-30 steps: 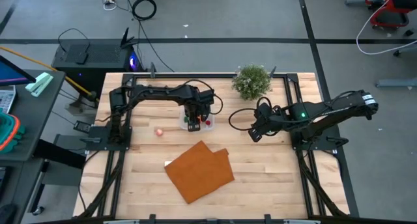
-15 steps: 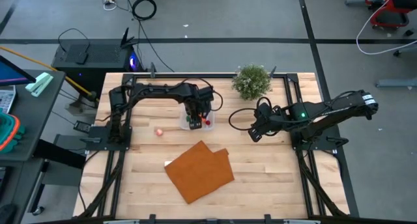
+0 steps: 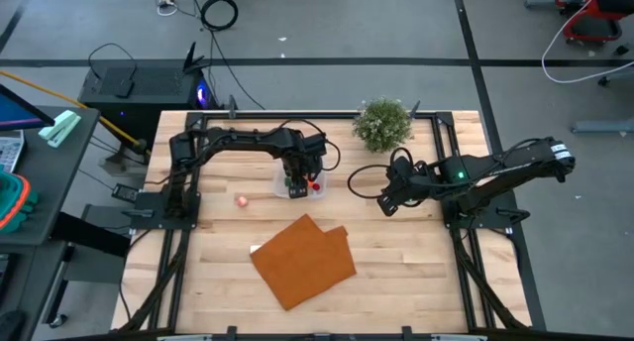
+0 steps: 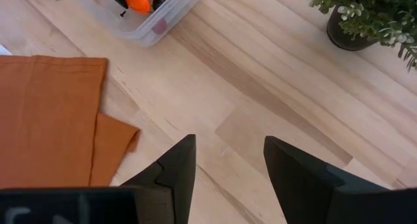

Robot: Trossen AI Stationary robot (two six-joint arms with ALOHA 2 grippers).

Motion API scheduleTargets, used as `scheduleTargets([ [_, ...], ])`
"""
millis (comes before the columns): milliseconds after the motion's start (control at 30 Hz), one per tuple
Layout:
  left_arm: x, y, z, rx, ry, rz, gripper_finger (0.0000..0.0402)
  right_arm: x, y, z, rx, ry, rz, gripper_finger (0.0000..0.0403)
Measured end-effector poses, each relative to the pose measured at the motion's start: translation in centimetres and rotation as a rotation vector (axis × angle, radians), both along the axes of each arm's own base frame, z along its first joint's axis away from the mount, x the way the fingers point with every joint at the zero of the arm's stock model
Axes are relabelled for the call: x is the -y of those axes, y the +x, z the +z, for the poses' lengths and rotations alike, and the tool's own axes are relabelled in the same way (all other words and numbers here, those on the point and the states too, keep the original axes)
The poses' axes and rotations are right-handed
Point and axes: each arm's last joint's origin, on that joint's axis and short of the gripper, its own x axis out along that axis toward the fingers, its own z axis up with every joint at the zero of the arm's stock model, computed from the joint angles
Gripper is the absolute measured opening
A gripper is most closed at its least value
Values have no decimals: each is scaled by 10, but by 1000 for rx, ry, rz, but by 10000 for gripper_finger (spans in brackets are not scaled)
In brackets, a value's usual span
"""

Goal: Pick and placing Produce into tupperware
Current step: Put the orange carrot into the transparent bin, then put the pink peach into the transparent bin

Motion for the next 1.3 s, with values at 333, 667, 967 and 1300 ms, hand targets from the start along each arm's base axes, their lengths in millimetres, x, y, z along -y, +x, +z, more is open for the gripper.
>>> scheduleTargets([
  [333, 1, 0, -6, -24, -4, -21, 200, 0, 1, 0, 6, 1, 0, 151],
  [667, 1, 0, -6, -23, -3, -27, 219, 0, 0, 0, 5, 0, 2, 151],
  [967, 1, -1, 3, -2, 9, -52, 226, 0, 0, 0, 4, 0, 2, 151],
  [1300, 4, -13, 32, 21, 27, -52, 219, 0, 0, 0, 2, -3, 6, 151],
])
